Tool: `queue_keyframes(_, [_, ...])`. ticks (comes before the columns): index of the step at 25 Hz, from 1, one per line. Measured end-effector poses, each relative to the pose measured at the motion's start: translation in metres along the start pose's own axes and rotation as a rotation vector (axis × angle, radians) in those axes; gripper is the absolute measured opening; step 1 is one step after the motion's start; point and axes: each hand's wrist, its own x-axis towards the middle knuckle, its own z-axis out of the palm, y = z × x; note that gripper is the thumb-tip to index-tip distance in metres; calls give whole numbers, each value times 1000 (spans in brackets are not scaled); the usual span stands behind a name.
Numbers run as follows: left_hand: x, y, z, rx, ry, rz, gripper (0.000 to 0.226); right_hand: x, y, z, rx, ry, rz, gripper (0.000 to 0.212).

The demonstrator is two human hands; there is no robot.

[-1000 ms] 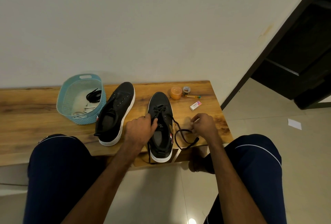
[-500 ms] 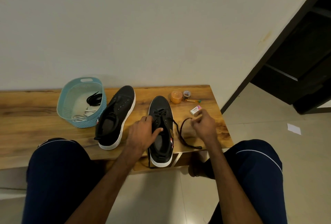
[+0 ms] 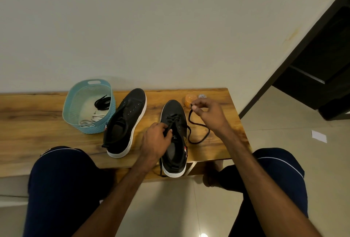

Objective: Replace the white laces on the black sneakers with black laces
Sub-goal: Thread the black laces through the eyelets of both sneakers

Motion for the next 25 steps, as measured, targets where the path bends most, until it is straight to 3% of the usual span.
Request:
queue_keyframes(8, [11, -11, 3, -435, -68, -285, 18, 8, 11, 47, -229, -301, -14, 13])
queue_keyframes(18, [11, -9, 3, -457, -82, -291, 17, 1, 15, 57, -511, -375, -348, 30])
queue_keyframes(25, [13, -10, 4, -435, -74, -282, 18, 1, 13, 59, -617, -416, -350, 27])
